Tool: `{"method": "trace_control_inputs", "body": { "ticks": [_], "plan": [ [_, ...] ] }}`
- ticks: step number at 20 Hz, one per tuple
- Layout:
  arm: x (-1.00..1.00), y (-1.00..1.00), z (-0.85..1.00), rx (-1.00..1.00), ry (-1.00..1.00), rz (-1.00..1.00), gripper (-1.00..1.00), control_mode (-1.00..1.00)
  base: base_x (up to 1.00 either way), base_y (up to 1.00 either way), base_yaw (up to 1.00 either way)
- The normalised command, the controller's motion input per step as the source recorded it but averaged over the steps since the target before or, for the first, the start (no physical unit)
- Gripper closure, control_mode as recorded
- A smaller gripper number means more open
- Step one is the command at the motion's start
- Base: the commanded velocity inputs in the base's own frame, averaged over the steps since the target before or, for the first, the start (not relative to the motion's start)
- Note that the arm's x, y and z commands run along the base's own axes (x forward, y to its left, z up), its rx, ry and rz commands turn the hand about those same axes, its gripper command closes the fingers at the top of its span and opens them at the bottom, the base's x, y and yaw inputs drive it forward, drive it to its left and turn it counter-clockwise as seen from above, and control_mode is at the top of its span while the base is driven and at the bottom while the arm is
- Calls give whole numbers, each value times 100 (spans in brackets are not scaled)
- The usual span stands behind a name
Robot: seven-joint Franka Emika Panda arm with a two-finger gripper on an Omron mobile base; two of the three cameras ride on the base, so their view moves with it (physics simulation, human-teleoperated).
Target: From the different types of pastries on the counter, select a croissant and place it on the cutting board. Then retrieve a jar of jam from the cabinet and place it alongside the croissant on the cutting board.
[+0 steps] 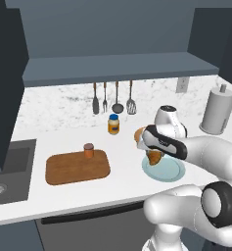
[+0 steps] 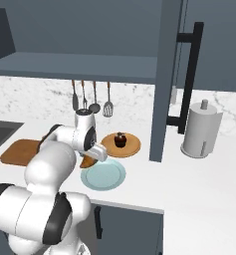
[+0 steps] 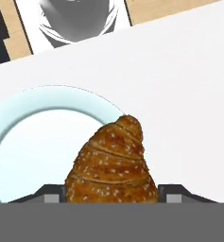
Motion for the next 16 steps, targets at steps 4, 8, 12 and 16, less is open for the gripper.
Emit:
{"method": "trace_control_inputs", "body": {
  "ticks": [4,8,12,16],
  "plan": [
    [0,39,1,0,0,13,100,-100,0,0,0],
    [0,52,6,0,0,12,100,-100,0,0,0],
    [0,63,6,0,0,13,100,-100,0,0,0],
    [0,54,3,0,0,13,100,-100,0,0,0]
  ]
}}
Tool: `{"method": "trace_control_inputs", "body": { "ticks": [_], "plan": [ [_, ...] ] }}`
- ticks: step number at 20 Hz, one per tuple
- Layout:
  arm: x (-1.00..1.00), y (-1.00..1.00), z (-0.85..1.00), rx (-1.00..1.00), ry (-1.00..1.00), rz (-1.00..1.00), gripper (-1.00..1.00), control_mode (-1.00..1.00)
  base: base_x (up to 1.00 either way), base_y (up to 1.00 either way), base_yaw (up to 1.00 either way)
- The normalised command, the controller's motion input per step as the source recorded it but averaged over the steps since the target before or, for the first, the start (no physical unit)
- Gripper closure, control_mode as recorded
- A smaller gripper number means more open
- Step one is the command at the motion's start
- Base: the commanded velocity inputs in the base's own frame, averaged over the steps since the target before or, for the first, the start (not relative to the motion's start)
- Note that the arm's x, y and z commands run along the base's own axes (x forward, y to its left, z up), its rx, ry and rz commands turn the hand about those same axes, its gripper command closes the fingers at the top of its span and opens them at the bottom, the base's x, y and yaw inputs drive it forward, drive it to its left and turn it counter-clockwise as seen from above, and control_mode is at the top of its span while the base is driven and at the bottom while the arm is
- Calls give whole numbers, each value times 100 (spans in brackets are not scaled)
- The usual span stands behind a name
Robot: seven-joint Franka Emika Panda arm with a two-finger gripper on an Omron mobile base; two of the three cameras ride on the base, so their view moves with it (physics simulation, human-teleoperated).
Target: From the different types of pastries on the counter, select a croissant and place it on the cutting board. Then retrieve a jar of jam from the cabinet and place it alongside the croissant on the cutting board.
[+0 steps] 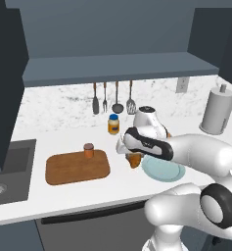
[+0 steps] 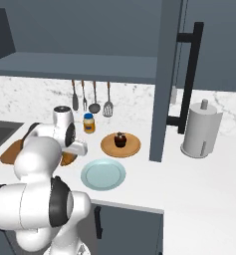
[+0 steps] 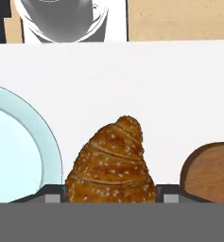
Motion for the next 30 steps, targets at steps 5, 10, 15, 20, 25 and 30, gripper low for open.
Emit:
{"method": "trace_control_inputs", "body": {
  "ticks": [5,10,15,20,25,30],
  "plan": [
    [0,49,3,0,0,12,100,-100,0,0,0],
    [0,43,11,0,0,11,100,-100,0,0,0],
    [0,41,0,0,0,9,100,-100,0,0,0],
    [-8,41,2,0,0,9,100,-100,0,0,0],
    [-18,35,3,0,0,9,100,-100,0,0,0],
    [-9,39,2,0,0,9,100,-100,0,0,0]
  ]
}}
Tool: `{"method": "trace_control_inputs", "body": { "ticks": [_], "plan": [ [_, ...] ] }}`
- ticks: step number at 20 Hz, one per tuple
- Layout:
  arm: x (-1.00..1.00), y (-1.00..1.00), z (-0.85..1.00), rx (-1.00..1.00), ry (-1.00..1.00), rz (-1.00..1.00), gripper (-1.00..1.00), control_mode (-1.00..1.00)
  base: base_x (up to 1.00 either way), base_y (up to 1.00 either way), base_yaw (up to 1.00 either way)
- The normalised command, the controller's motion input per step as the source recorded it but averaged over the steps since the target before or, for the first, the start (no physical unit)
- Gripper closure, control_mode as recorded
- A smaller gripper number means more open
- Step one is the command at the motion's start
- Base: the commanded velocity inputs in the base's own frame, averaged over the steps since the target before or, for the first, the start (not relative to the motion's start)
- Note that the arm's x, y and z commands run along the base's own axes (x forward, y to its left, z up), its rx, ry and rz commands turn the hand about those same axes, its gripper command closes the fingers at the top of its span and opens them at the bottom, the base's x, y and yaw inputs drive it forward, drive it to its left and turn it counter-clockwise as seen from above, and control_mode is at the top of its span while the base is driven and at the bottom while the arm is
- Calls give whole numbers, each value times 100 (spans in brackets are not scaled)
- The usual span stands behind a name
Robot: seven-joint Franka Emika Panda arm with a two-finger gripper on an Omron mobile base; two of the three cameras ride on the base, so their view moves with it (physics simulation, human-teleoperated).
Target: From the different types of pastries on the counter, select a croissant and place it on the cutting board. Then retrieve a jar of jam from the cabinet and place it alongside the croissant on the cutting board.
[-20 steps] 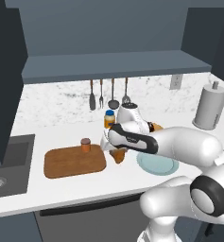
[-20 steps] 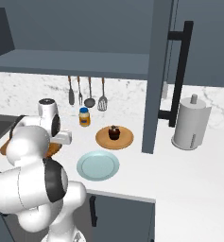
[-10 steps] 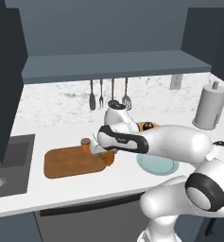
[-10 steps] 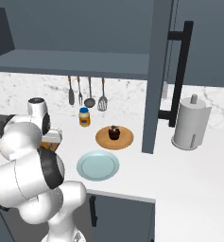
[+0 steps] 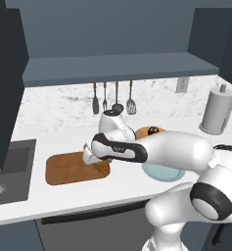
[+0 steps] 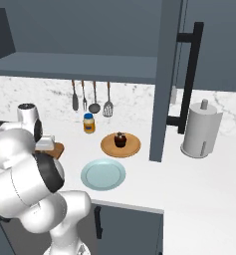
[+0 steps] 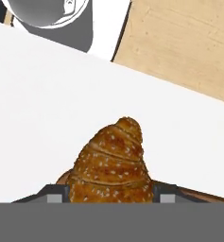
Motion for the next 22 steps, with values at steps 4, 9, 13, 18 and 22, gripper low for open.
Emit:
{"method": "trace_control_inputs", "body": {
  "ticks": [4,9,13,18,22],
  "plan": [
    [0,51,1,0,1,10,100,-100,0,0,0],
    [0,68,0,0,0,11,100,-100,0,0,0],
    [0,65,0,0,0,11,100,-100,0,0,0],
    [19,55,0,0,0,11,100,-100,0,0,0],
    [25,48,0,0,0,10,100,-100,0,0,0]
  ]
}}
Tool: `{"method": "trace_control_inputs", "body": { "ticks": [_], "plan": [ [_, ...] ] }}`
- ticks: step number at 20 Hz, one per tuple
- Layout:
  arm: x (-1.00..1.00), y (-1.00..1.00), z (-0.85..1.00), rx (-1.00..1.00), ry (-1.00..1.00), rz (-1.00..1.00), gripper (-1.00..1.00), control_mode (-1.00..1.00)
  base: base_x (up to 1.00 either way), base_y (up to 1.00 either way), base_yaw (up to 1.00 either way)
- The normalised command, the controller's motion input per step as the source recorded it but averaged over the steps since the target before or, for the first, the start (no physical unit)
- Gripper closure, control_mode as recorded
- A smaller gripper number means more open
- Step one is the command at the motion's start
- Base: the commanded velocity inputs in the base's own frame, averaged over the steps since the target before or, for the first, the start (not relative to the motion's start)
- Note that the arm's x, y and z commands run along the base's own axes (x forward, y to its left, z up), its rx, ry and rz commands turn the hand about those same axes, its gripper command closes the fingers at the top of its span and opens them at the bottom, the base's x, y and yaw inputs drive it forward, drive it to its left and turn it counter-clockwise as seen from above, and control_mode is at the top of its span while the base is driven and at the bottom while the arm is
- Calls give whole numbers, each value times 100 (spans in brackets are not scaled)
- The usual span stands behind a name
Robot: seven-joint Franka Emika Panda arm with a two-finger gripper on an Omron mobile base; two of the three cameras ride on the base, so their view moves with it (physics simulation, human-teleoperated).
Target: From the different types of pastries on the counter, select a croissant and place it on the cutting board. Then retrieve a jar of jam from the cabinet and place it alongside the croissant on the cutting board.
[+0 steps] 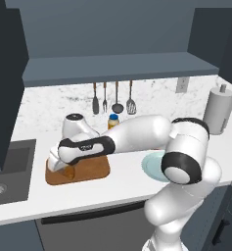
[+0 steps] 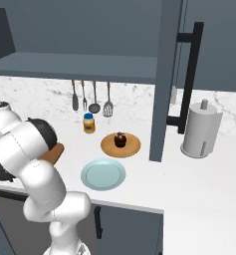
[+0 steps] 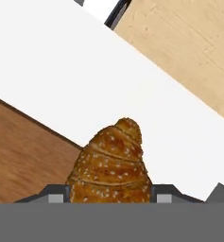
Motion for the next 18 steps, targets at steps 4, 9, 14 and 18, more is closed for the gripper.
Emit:
{"method": "trace_control_inputs", "body": {
  "ticks": [4,9,14,18],
  "plan": [
    [31,38,0,0,0,11,100,-100,0,0,0],
    [27,11,-2,0,0,13,100,-100,0,0,0],
    [24,0,-5,-2,0,11,100,-100,0,0,0],
    [16,0,-9,-2,0,9,100,-100,0,0,0]
  ]
}}
